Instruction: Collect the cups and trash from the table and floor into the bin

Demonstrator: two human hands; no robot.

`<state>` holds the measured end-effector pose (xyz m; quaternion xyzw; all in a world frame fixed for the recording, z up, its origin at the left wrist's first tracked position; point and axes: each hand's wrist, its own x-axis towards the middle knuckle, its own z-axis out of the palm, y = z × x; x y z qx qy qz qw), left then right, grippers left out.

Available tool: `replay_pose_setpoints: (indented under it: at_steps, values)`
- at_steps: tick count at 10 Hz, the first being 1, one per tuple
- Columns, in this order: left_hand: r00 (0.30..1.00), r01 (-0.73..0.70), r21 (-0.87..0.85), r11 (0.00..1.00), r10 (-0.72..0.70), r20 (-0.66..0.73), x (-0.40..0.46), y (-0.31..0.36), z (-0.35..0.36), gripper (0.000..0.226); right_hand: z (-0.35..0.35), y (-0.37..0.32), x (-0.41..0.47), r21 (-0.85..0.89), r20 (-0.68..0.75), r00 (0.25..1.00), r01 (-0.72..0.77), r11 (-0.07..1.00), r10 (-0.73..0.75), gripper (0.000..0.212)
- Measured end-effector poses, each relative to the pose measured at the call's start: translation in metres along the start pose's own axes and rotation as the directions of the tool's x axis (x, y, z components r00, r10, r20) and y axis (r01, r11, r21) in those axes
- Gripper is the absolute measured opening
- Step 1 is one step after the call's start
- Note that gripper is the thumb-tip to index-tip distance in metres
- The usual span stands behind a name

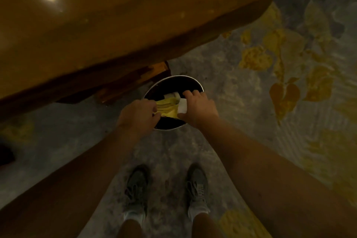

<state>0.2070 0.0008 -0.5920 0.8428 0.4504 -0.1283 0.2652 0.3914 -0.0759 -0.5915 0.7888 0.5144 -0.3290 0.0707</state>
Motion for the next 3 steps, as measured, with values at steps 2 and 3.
replay_pose_setpoints:
  at_steps: [2, 3]
  values:
    - [0.998, 0.004, -0.073, 0.997, -0.008, -0.063, -0.01, -0.011, -0.005, 0.016, 0.009, -0.001, -0.002, 0.019, 0.017, 1.0, 0.011, 1.0, -0.011, 0.065]
    - [0.996, 0.051, -0.088, 0.995, -0.057, -0.068, -0.018, -0.012, -0.003, 0.015, 0.014, 0.004, -0.017, 0.002, 0.027, 1.0, 0.009, 1.0, -0.009, 0.059]
